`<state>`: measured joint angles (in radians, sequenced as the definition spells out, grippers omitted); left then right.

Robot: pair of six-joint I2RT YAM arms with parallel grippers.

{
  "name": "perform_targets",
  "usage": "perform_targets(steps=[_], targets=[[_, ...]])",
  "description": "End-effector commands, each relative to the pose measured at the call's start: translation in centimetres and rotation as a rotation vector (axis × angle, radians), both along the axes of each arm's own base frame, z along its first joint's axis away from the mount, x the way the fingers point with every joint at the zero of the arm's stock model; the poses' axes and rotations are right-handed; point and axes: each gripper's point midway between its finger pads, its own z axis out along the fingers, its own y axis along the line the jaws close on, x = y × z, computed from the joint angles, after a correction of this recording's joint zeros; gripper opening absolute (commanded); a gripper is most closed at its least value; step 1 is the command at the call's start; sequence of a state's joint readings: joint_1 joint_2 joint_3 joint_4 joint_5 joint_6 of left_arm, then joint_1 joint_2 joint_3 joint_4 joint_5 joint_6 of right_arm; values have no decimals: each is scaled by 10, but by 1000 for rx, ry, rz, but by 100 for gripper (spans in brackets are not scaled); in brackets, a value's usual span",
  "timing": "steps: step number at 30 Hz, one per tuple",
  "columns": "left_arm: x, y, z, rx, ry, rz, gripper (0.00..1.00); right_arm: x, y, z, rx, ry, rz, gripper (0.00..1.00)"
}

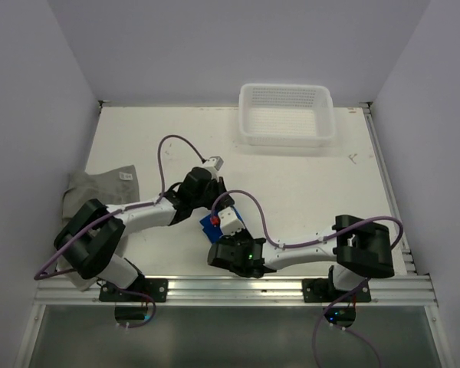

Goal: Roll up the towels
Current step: Roll the towel

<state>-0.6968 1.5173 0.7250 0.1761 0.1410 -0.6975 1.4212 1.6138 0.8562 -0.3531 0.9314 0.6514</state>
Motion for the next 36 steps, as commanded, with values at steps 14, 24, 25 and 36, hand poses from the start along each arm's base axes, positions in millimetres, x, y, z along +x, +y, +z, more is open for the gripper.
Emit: perform_targets(steps=[14,24,25,36], targets=[[-38,37,-47,96,8,50,11,-8,24,10,75,17,14,16],[-40,57,-59,166,-3,96,11,-17,23,59,389,97,76,55],[-40,58,-59,165,-4,96,11,-10,17,72,467,104,57,56],[-38,58,-59,161,-6,100,11,10,-2,38,881,420,-28,65]])
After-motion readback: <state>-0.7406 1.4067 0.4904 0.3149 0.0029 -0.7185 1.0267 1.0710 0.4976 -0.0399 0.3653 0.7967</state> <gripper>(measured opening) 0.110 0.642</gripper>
